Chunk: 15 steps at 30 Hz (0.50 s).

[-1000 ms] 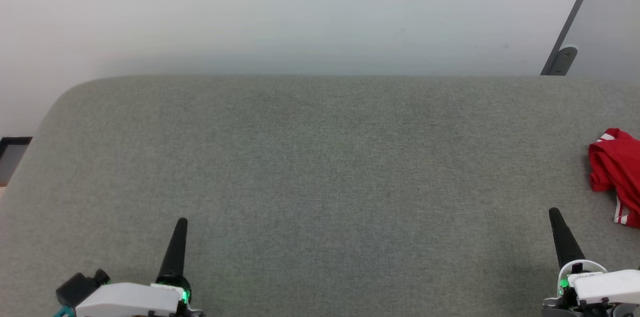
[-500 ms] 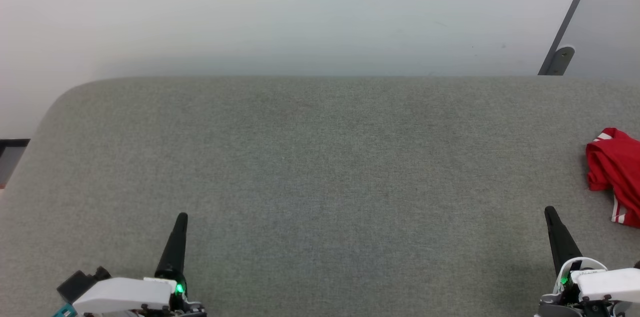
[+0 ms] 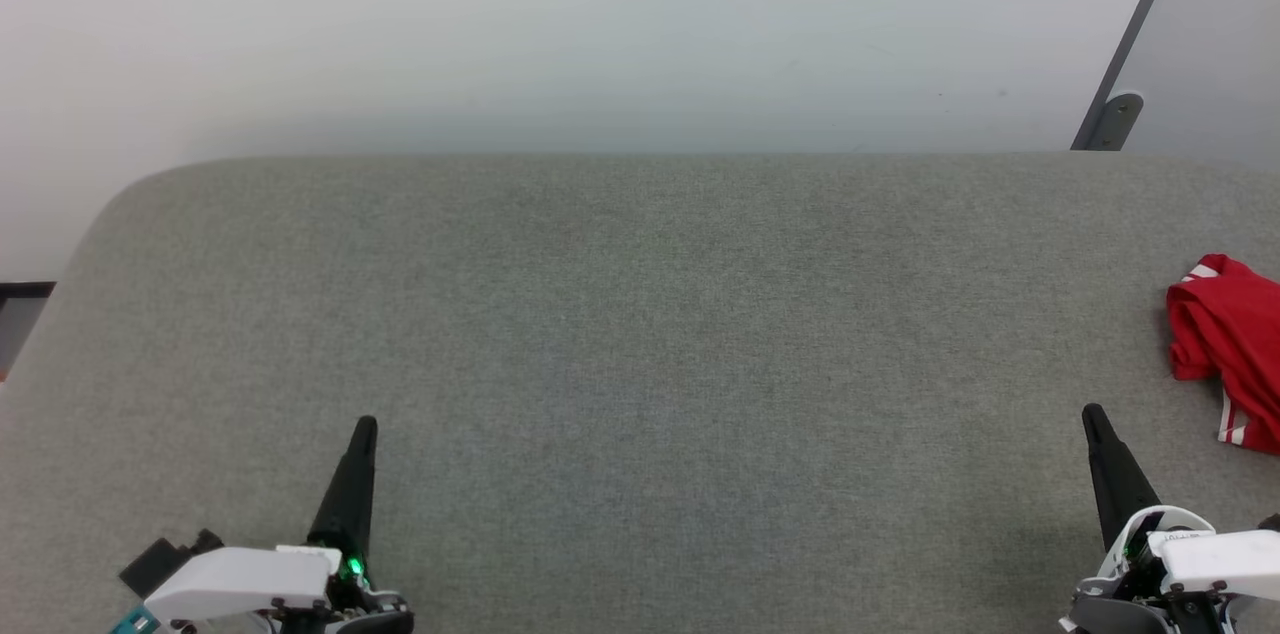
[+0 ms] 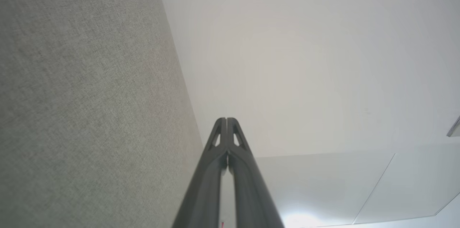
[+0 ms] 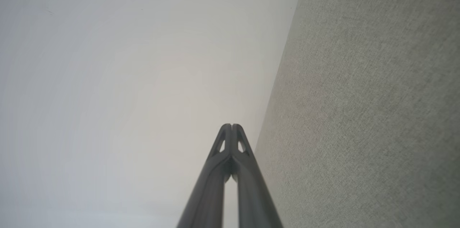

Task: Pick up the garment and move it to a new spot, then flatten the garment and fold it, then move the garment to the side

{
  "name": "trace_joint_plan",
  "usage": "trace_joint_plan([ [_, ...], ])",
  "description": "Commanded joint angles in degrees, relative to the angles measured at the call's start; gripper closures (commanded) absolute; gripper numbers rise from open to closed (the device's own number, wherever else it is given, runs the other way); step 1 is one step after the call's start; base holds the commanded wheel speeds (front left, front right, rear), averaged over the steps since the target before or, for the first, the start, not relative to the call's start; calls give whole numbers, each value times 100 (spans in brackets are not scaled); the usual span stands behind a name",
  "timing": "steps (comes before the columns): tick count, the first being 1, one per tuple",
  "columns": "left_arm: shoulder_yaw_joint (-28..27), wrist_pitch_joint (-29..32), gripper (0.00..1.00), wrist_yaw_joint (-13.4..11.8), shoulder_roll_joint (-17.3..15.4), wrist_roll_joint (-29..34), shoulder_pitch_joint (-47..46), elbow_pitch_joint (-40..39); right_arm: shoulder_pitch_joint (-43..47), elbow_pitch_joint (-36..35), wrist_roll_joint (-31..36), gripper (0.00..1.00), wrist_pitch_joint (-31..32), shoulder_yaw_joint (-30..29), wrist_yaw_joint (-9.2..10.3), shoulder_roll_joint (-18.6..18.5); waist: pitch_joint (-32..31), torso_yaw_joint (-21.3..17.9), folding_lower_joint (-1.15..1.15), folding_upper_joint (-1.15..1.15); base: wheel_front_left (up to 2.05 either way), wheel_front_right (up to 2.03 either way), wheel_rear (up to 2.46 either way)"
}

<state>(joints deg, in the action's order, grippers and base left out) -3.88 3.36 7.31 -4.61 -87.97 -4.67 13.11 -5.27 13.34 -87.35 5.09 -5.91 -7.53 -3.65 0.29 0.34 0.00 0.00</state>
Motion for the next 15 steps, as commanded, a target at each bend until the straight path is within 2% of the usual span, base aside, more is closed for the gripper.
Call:
trace_joint_plan([
  [1,-27,37,100,28,4,-135,-86,10,-61,9,-113,100,30,-29,7,14,-2,-4,0,0,0,0,0],
  [15,-93,182,100,31,43,-602,-169,97,-138,74,-530,100,145,-56,8,77,-11,-33,0,0,0,0,0],
])
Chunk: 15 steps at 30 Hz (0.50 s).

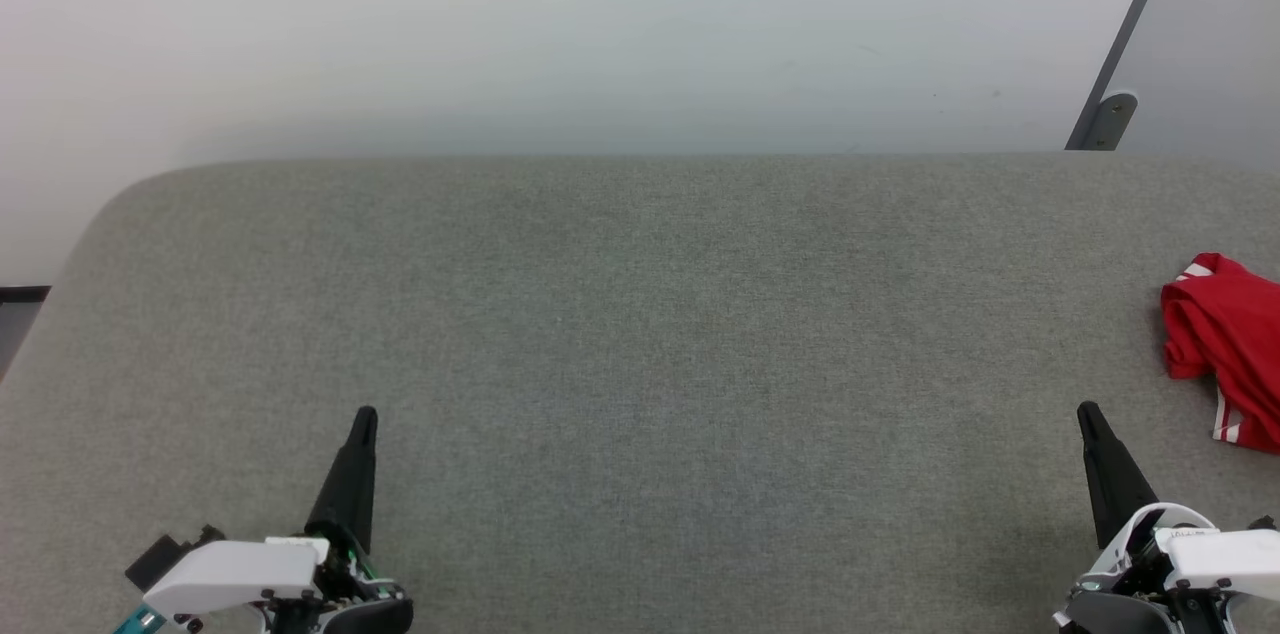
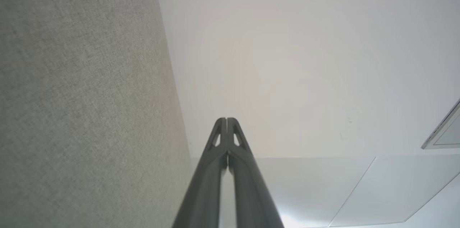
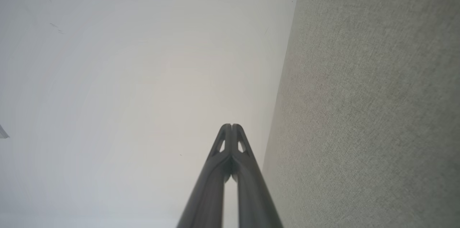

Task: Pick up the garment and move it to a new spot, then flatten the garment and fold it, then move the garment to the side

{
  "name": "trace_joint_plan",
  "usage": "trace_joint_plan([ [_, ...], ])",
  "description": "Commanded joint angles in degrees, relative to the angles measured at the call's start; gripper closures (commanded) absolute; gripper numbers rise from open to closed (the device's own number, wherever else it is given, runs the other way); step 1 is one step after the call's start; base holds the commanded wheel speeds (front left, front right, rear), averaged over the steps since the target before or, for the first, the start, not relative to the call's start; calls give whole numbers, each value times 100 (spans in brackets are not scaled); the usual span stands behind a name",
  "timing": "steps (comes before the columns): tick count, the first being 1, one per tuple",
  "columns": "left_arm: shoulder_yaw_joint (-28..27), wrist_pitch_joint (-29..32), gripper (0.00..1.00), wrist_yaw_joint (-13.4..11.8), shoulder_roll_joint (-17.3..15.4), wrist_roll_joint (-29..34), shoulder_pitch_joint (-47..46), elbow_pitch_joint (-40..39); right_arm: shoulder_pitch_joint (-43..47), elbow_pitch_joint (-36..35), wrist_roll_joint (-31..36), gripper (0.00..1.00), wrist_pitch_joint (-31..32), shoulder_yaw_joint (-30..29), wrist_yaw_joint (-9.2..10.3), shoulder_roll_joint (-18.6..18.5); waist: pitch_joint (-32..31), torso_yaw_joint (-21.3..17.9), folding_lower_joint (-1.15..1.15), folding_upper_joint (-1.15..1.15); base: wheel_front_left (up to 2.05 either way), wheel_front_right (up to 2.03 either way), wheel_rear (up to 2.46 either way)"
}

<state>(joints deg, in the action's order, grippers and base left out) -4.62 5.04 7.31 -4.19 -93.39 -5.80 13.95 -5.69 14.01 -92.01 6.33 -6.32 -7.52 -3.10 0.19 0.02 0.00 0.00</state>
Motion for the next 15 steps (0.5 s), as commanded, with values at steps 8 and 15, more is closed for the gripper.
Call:
trace_joint_plan([
  [8,-37,28,100,32,15,-39,-56,14,-62,7,-58,100,26,-14,6,26,-1,-2,0,0,0,0,0],
  [15,-50,42,100,32,27,-23,-58,14,-62,7,-55,100,24,-18,7,27,-1,-2,0,0,0,0,0],
])
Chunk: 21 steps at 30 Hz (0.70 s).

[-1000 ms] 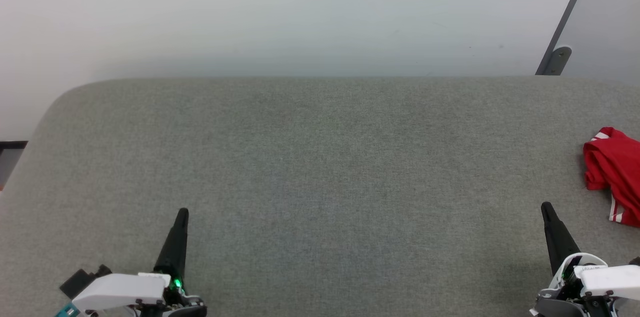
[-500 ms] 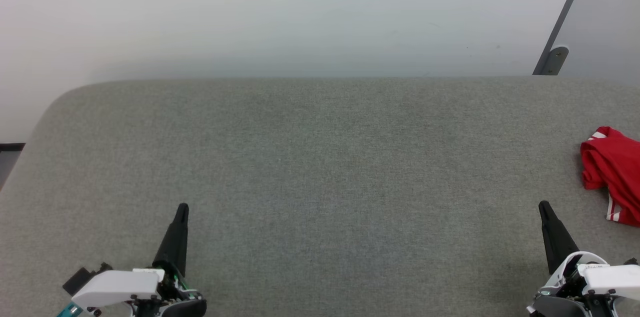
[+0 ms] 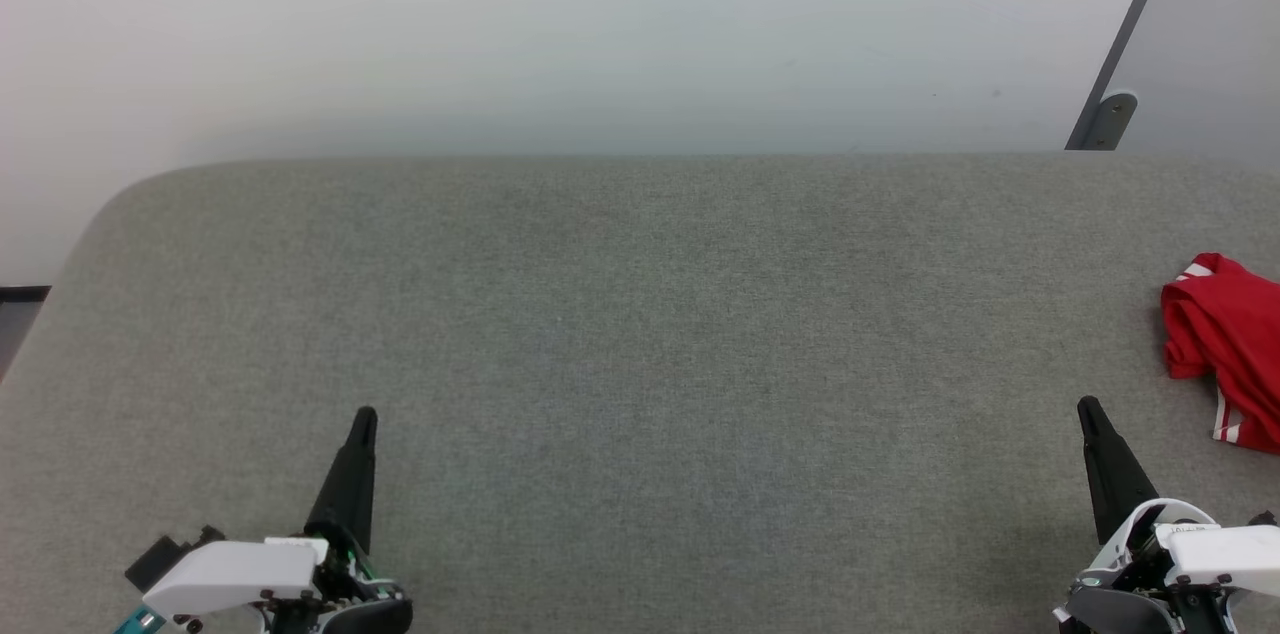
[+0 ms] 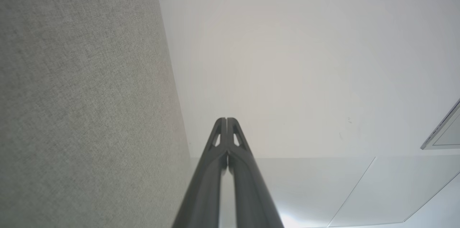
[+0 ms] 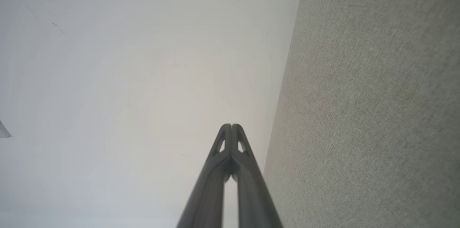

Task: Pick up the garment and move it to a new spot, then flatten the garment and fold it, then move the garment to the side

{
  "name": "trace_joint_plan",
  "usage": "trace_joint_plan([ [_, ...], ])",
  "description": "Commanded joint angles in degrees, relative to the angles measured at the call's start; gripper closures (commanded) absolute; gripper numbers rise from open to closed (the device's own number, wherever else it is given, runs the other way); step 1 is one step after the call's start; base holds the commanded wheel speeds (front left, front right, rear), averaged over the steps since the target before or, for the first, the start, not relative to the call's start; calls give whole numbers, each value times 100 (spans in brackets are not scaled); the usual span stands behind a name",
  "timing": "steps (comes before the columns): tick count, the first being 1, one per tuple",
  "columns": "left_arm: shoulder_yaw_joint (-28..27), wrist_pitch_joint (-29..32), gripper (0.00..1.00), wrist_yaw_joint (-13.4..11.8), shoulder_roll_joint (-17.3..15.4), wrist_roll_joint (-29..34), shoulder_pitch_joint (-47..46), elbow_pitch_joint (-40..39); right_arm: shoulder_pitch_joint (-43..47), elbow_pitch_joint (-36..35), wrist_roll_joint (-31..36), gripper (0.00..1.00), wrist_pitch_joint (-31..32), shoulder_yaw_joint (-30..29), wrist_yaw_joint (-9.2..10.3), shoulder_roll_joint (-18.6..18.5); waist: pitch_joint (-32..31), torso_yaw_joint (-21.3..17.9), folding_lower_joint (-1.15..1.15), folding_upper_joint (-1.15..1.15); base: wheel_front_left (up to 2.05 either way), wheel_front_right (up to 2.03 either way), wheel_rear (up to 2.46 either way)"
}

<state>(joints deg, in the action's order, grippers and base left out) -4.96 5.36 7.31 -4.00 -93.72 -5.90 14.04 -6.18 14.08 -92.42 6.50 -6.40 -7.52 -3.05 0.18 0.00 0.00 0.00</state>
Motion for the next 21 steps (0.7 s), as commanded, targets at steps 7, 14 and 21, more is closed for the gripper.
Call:
trace_joint_plan([
  [7,-28,21,100,32,18,27,-50,7,-13,1,-11,100,10,-11,6,24,0,0,0,0,0,0,0],
  [14,-39,33,100,32,26,39,-51,7,-13,1,-8,100,11,-12,6,25,0,0,0,0,0,0,0],
  [21,-49,49,100,32,35,44,-53,7,-14,1,-6,100,13,-14,6,26,0,0,0,0,0,0,0],
])
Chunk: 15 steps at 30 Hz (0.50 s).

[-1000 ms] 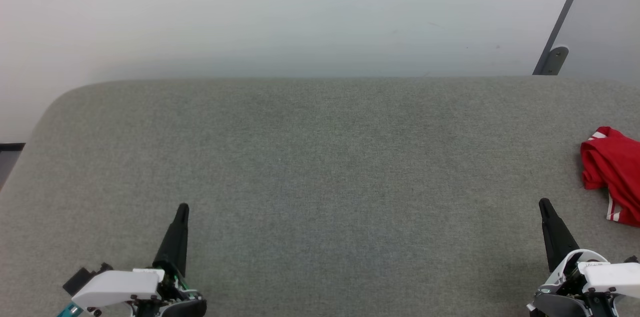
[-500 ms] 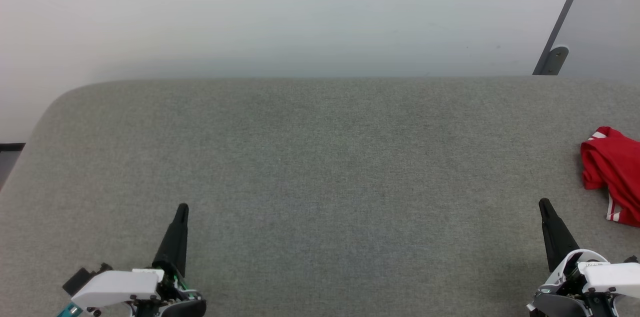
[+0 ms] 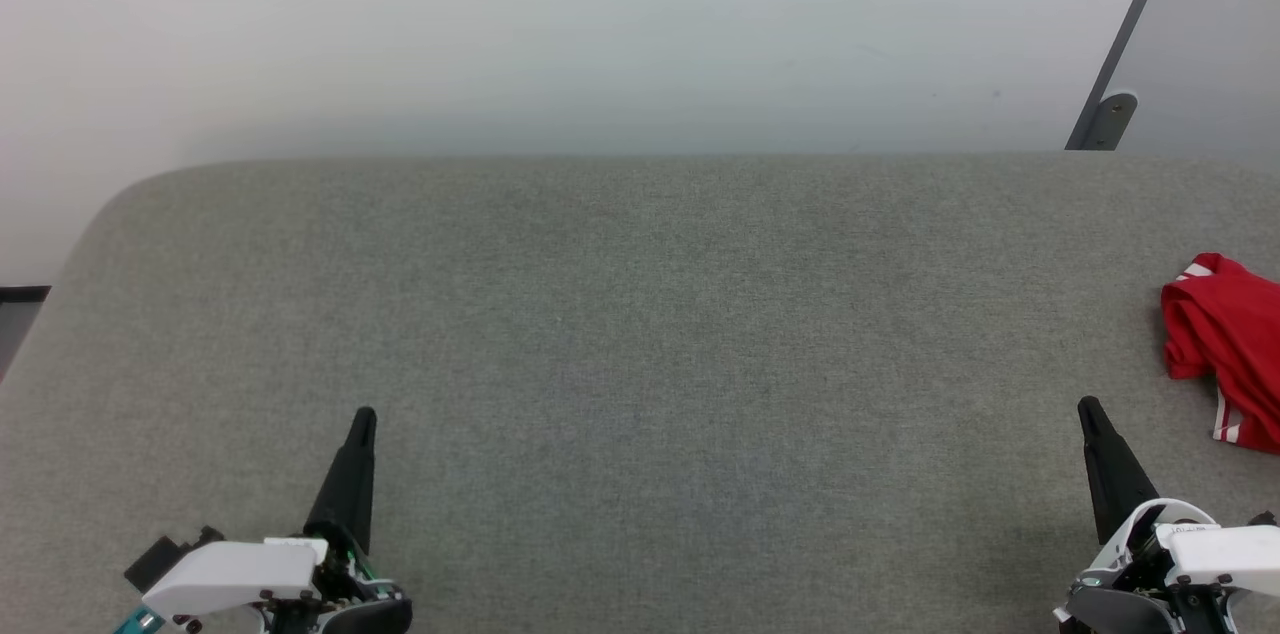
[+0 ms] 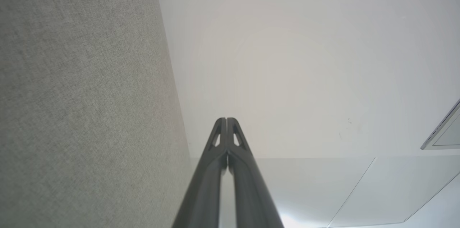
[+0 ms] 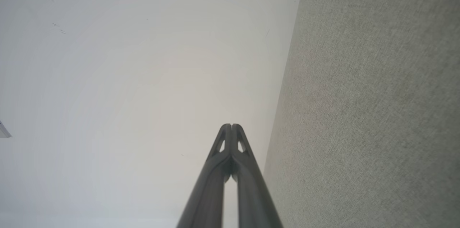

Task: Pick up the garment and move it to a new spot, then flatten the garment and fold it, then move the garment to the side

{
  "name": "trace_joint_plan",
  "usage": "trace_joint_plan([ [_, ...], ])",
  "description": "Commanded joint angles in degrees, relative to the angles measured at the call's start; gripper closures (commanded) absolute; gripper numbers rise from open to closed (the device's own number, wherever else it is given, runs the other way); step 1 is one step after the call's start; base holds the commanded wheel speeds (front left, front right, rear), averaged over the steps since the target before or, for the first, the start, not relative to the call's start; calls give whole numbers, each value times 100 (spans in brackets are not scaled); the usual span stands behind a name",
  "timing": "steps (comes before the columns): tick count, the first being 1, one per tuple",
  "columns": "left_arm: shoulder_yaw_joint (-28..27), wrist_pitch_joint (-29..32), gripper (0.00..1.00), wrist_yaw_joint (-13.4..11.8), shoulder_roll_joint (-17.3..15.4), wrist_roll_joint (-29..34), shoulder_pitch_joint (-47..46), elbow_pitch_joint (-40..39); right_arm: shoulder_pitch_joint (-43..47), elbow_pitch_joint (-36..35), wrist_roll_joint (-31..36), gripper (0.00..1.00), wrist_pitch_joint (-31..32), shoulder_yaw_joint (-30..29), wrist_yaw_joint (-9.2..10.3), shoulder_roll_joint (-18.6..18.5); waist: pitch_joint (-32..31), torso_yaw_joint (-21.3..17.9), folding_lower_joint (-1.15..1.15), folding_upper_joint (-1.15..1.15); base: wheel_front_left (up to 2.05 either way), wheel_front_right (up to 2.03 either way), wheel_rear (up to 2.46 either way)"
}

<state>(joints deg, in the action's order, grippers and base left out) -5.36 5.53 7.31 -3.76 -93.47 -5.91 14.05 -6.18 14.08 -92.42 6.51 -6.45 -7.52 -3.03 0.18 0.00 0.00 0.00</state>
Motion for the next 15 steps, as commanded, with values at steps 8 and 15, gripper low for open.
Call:
trace_joint_plan([
  [8,-24,41,100,32,19,32,-53,7,-14,1,-4,100,14,-9,6,25,0,0,0,0,0,0,0],
  [15,-33,36,100,32,24,36,-55,8,-14,1,-3,100,13,-10,6,26,0,0,0,0,0,0,0],
])
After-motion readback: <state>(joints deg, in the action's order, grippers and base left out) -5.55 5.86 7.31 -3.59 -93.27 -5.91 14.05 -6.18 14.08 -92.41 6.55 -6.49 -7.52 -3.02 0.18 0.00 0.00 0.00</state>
